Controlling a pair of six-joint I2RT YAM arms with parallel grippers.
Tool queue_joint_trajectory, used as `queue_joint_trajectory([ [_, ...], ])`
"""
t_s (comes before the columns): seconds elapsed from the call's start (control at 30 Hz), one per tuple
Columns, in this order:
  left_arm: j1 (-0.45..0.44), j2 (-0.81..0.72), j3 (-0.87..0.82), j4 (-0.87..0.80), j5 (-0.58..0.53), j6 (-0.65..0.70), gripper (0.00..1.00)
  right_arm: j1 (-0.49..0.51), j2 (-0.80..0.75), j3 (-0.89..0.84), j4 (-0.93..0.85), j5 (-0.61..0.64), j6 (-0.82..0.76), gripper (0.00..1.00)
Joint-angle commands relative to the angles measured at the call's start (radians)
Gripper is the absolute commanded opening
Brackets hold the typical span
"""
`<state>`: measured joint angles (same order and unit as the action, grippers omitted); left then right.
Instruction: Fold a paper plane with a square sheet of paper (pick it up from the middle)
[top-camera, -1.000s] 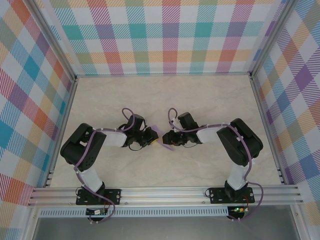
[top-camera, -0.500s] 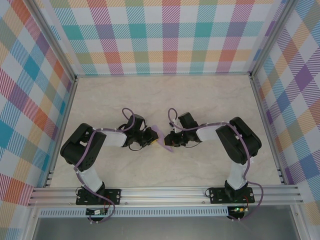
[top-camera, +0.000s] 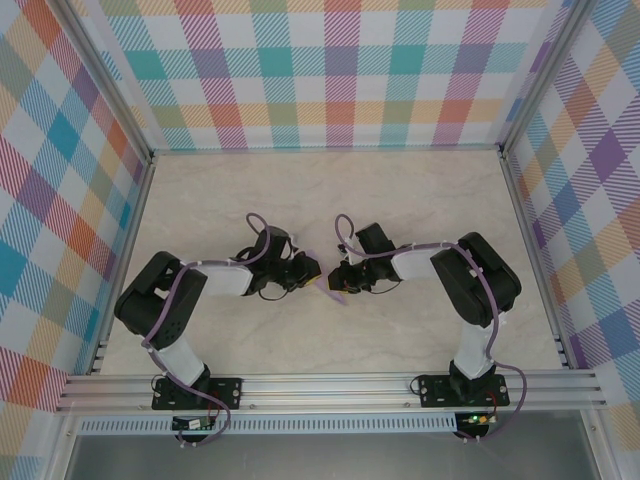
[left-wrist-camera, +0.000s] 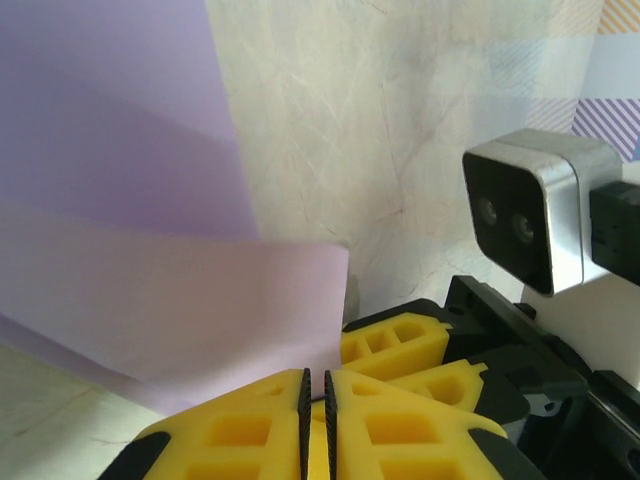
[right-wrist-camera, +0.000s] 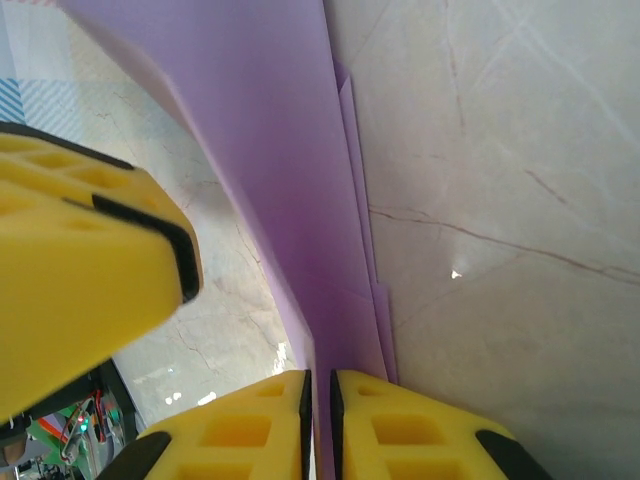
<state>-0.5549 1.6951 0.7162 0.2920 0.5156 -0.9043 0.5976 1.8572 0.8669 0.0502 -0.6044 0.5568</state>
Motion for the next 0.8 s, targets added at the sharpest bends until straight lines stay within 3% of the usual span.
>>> queue_joint_trajectory([
  [0.0,-0.019,0.036,0.007,0.012,0.005,0.006,0.14,0.007,0.033,0.007,-0.035,0.052,-0.046,0.18],
  [0.4,-0.019,0.056,0.015,-0.027,-0.016,0.018,0.13,0.007,-0.093,0.041,-0.142,0.023,-0.066,0.25],
  [0.77,-0.019,0.041,0.008,-0.030,-0.018,0.021,0.13,0.007,-0.074,0.030,-0.194,0.025,-0.095,0.21],
])
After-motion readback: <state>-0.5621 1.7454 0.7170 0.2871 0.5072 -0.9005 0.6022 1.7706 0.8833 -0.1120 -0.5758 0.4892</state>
